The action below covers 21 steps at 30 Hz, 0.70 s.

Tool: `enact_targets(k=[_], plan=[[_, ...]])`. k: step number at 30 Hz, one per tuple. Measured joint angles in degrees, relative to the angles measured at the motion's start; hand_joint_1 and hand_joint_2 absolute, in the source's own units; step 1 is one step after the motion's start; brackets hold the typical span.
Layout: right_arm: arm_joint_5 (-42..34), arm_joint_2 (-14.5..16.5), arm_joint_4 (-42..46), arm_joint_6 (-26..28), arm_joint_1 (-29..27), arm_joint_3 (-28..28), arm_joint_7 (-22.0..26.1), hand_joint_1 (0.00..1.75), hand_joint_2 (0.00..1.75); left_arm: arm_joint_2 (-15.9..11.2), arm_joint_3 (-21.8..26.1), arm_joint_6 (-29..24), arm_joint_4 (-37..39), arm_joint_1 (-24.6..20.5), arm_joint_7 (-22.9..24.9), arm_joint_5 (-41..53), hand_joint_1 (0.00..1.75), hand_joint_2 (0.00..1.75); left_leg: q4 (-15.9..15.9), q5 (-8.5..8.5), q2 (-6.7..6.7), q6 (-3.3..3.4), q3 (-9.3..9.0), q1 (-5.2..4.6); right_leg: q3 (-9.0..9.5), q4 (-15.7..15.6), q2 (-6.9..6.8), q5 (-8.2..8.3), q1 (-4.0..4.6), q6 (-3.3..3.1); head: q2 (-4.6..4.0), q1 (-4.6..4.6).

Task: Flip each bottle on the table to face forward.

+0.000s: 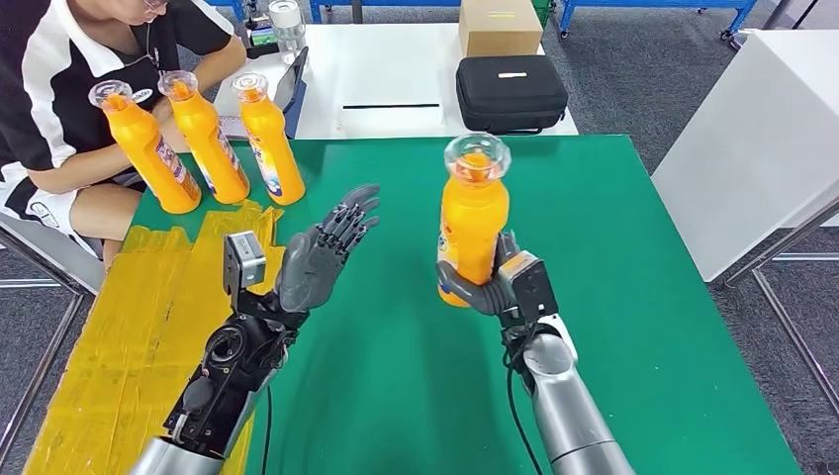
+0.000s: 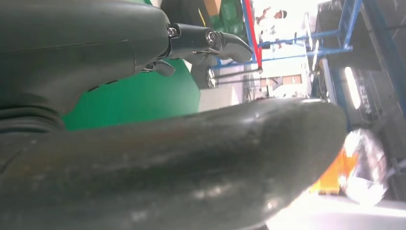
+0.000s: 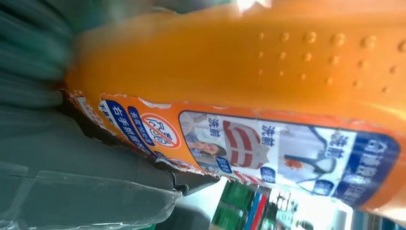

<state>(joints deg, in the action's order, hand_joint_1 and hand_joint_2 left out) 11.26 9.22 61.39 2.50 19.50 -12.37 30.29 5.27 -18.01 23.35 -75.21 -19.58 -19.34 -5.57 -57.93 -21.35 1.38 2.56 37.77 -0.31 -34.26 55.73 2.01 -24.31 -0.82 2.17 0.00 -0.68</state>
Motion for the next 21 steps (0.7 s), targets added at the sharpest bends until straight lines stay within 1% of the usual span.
enact_targets(k=[3,5,9,11,14,21], plan=[[0.3,0.9,-1.8,-0.1,0.9,-2.4,0.0,1.75,1.75,0.1,-0.7,-0.8,0.1,-0.1,0.2,0.4,0.0,1.75,0.0,0.0,0.04,0.0,0.0,0.01,-0.01,0.0,-0.01,0.0,0.01,0.0,0.0,0.0],[0.3,1.3,-2.8,-0.1,1.5,-3.7,0.0,1.75,1.75,0.1,-1.0,-2.8,0.1,-0.1,0.2,1.9,0.0,1.75,0.0,0.0,0.08,0.0,0.0,0.02,0.0,0.0,-0.01,-0.01,0.01,-0.01,0.0,0.01],[0.3,2.0,-5.0,-0.3,2.6,-6.5,-0.1,1.75,1.75,0.2,-1.6,-8.5,0.6,-0.3,0.2,6.6,0.0,1.75,0.0,0.0,0.04,-0.01,0.0,0.02,-0.01,0.0,-0.01,-0.01,0.01,-0.01,0.0,0.01],[0.3,2.3,-6.0,-0.5,3.0,-7.7,-0.2,1.75,1.75,0.2,-1.8,-10.2,0.9,-0.4,0.2,8.0,0.0,1.75,0.0,0.01,0.08,0.0,0.0,0.02,-0.01,0.0,-0.02,-0.01,0.01,-0.01,0.0,0.01],[0.4,2.5,-7.2,-0.7,3.5,-8.9,-0.4,1.75,1.75,0.2,-2.2,-11.2,1.2,-0.4,0.2,9.0,0.0,1.75,0.0,0.01,0.11,0.0,0.01,0.02,0.0,0.0,-0.02,-0.01,0.01,-0.01,0.0,0.01],[0.4,2.7,-8.7,-0.8,4.0,-10.2,-0.4,1.74,1.75,0.2,-2.4,-11.5,1.4,-0.4,0.2,9.2,0.0,1.75,0.0,0.01,0.11,0.0,0.02,0.01,0.0,0.0,-0.02,-0.01,0.0,-0.01,0.0,0.01]])
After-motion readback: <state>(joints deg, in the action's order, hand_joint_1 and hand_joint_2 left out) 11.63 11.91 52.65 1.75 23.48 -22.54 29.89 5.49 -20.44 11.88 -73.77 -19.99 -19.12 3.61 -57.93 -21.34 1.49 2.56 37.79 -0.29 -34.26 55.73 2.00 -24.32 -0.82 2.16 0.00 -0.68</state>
